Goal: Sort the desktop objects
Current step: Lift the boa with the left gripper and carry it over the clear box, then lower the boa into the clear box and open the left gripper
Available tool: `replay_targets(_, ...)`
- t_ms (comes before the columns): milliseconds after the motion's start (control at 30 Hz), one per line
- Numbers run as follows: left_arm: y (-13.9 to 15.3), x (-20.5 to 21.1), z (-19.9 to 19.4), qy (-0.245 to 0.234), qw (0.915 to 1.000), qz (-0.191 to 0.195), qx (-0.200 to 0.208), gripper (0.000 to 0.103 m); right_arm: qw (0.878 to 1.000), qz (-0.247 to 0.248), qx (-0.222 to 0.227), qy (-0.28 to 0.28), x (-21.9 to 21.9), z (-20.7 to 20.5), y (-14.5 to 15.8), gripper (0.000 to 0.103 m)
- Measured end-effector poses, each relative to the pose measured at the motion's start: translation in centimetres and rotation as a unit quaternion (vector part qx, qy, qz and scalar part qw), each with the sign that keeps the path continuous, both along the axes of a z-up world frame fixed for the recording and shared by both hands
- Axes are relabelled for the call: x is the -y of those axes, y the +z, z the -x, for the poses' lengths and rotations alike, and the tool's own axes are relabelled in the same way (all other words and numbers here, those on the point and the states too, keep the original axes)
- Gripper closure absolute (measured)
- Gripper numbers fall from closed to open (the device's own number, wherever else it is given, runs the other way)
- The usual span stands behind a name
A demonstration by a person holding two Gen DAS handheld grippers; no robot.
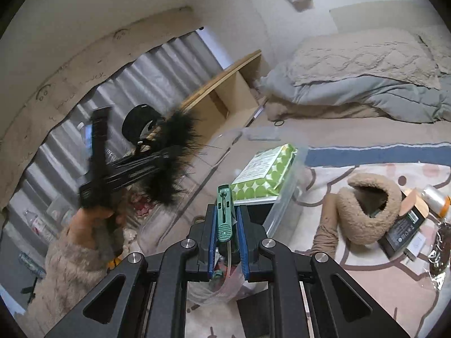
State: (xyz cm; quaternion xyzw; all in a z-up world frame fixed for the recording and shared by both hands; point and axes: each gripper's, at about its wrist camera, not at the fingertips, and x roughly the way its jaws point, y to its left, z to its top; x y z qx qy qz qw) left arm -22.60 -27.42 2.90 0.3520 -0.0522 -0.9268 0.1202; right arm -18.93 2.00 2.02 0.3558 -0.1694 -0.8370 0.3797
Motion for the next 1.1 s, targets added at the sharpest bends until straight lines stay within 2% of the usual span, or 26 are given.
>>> replay_targets(233, -3.3, 0.5, 4.5, 0.019, 0.9967, 0.065, 0.045, 0.051, 1.000, 0.007, 0.003, 0.012, 0.5, 0.2, 0.1, 0.088)
replay_targets(467, -7.4, 1.0, 7.9, 0.020, 0.9924, 0.064, 0.103, 0.051, 1.000, 0.012, 0.008, 0.007, -0.1, 0.9, 0.1, 0.088)
replay_targets(667, -9.9, 1.6, 9.5, 0.036, 0.9856, 0.100, 0.132, 0.050, 1.000, 0.018, 0.014, 0.007, -0.2, 1.6, -0.2, 0.088)
replay_targets(700, -10.1, 1.7, 9.7, 0.033, 0.9853, 0.101, 0.134, 0.047, 1.000, 0.018, 0.015, 0.009, -0.1, 1.7, -0.3, 0.088)
replay_targets(767, -9.9, 2.0, 9.8, 0.033, 0.9862, 0.107, 0.122, 0.027, 1.000, 0.017, 0.016, 0.010, 0.2, 1.9, -0.4, 0.088)
replay_targets(800, -9.7, 2.1, 9.8, 0.037, 0.9862, 0.114, 0.114, 0.008, 1.000, 0.017, 0.015, 0.012, 0.3, 2.0, -0.4, 0.088)
replay_targets(833, -9.3, 2.2, 9.6, 0.040, 0.9866, 0.123, 0.099, 0.002, 1.000, 0.017, 0.015, 0.013, 0.4, 2.1, -0.4, 0.088)
replay_targets(900, -8.4, 2.3, 9.1, 0.035, 0.9887, 0.121, 0.081, 0.002, 1.000, 0.016, 0.016, 0.015, 0.5, 2.1, -0.6, 0.088)
replay_targets(1100, -6.4, 3.4, 7.7, 0.029, 0.9951, 0.074, 0.058, 0.002, 0.999, 0.011, 0.024, 0.019, 1.0, 2.3, -1.2, 0.088)
